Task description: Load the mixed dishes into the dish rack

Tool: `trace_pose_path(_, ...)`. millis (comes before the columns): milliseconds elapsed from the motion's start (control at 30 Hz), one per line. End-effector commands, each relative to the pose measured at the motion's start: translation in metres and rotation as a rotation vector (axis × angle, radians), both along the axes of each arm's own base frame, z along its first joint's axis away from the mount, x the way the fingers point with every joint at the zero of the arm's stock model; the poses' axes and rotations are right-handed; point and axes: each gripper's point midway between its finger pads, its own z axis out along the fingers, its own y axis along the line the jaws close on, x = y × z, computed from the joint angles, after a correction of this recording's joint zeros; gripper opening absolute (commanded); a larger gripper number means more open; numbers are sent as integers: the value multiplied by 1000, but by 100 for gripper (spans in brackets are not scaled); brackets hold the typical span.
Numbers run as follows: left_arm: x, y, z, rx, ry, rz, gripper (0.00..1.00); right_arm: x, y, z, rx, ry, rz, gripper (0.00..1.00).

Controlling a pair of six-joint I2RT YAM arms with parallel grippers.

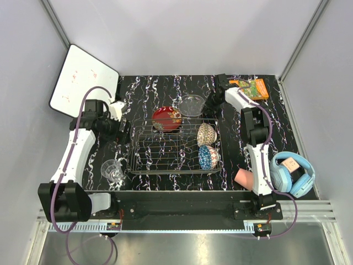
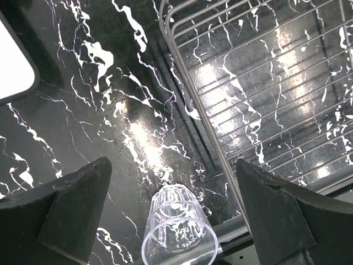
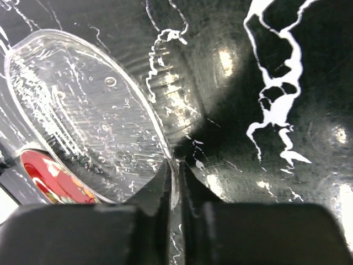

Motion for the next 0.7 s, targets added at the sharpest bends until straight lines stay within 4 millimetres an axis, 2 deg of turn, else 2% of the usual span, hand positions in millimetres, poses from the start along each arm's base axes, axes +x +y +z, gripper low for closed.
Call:
trace_pose_path(0, 4, 7, 6, 31, -70, 8, 99, -1, -2, -5, -7, 0, 0, 0)
trace_pose_path(333, 1, 15, -4, 60, -79, 21, 99, 5, -8, 12, -6, -50, -22, 0)
trace_pose_path(467, 3, 16, -7, 63, -80, 20, 99, 10, -14, 32, -18, -123, -47, 0)
trace_pose_path(500, 3, 16, -8, 63, -80, 19, 99, 12, -14, 44, -13, -154, -47, 0)
trace_pose_path(633, 5, 18, -13, 70, -76, 23, 99, 16, -13, 55, -3, -188, -35, 0)
trace_pose_path(667, 5, 18, -13, 71, -78, 23, 99, 16, -14, 65, -2, -209, -33, 0)
